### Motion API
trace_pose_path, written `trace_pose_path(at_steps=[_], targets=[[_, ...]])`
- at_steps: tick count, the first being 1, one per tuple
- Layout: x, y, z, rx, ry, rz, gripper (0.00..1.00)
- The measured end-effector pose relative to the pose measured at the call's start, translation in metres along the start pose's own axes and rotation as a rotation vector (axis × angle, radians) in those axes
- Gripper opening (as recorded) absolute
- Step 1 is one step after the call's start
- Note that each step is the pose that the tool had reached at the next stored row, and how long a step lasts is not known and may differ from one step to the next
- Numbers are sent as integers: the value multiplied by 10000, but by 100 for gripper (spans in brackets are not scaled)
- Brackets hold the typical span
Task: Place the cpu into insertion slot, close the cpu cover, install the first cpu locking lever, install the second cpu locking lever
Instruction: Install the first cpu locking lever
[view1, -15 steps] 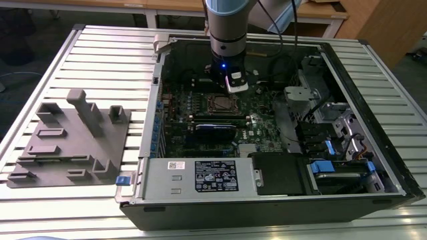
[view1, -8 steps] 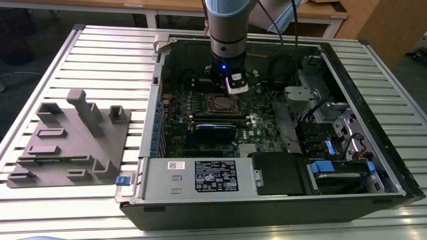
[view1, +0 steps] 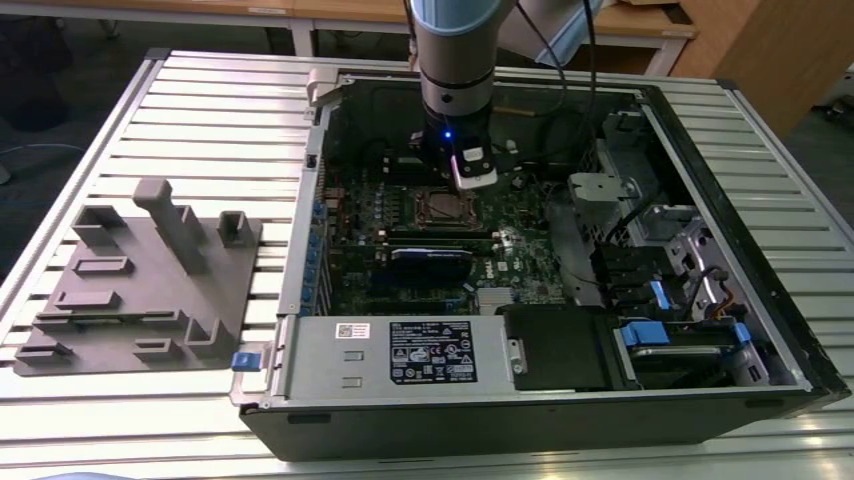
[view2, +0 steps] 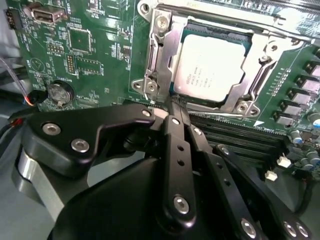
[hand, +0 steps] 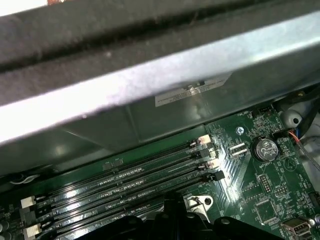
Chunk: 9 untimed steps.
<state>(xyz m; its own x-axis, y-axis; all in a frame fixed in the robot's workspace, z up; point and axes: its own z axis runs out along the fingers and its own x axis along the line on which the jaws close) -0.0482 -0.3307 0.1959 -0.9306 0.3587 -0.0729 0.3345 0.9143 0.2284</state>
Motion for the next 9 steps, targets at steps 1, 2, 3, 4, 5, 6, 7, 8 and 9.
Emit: trace_pose_path(at_steps=[1, 2, 3, 4, 5, 6, 7, 8, 9], targets=[[0, 1, -7, 2, 0, 0, 11], [-1, 4, -15, 0, 0, 0, 11], [-2, 7, -26, 0, 0, 0, 11], [-3, 9, -37, -1, 0, 0, 11], [-4, 12, -49, -1, 0, 0, 11], [-5, 15, -60, -2, -1, 0, 11], [-5, 17, -71, -1, -1, 0, 11], [-6, 19, -78, 0, 0, 0, 11], [-6, 20, -84, 0, 0, 0, 11]])
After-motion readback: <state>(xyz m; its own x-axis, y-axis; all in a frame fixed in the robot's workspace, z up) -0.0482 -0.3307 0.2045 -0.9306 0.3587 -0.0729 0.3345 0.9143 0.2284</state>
